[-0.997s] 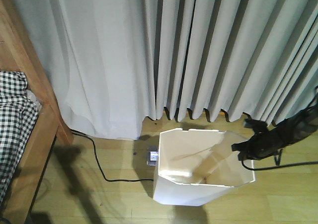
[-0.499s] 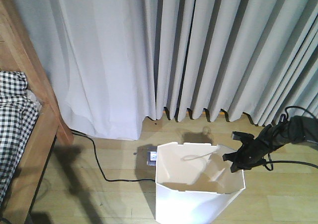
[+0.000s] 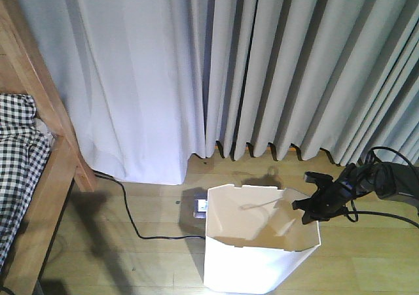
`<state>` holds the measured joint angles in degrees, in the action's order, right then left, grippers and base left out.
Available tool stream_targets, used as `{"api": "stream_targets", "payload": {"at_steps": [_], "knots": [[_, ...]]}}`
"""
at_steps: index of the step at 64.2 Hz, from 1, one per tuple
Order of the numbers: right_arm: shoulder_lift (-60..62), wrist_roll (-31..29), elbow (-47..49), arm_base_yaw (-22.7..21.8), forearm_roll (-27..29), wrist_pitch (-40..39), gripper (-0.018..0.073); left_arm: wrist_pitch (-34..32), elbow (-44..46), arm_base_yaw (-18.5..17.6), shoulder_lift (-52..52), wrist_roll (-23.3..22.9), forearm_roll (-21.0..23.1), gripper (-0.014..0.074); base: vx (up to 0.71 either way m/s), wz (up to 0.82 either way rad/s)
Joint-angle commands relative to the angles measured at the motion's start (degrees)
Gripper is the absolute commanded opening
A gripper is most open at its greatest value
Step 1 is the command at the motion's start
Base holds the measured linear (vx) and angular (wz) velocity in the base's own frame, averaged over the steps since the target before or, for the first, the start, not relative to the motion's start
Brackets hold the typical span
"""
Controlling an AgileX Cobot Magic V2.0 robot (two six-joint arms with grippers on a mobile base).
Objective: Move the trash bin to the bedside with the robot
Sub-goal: 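Lower the bin onto the floor with the right gripper, then open the right gripper and raise it away from the bin rim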
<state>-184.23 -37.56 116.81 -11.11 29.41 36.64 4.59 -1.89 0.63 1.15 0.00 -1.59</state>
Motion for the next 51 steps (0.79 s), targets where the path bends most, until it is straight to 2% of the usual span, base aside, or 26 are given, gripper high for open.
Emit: {"api": "stream_targets", "payload": {"at_steps": [1,15,39,44,51], "knots": [[2.8,0.8,1.4,-0.3,2.0,4.8,0.0054,-4.2,-0.7,-0.4,0.4,-0.8,0.5,-0.0006,0.0,0.0],[2.8,0.9,1.4,-0.3,1.5,3.9,0.0162,-4.2,-0.7,-0.4,0.4,-0.8,0.5,-0.0006,0.0,0.0],[2.8,0.4,1.4,-0.3,1.2,2.3,0.0599,-4.2,-0.7,-0.4,0.4,-0.8,0.5,-0.0006,0.0,0.0],[2.8,0.4,1.4,-0.3,1.0,1.7,0.0629,-4.2,-0.7,-0.4,0.4,-0.8,0.5,-0.0006,0.0,0.0],[2.8,0.4,1.4,-0.4,1.1,1.7,0.0618,-4.2,-0.7,-0.4,0.4,-0.8,0.5,-0.0006,0.0,0.0]]}}
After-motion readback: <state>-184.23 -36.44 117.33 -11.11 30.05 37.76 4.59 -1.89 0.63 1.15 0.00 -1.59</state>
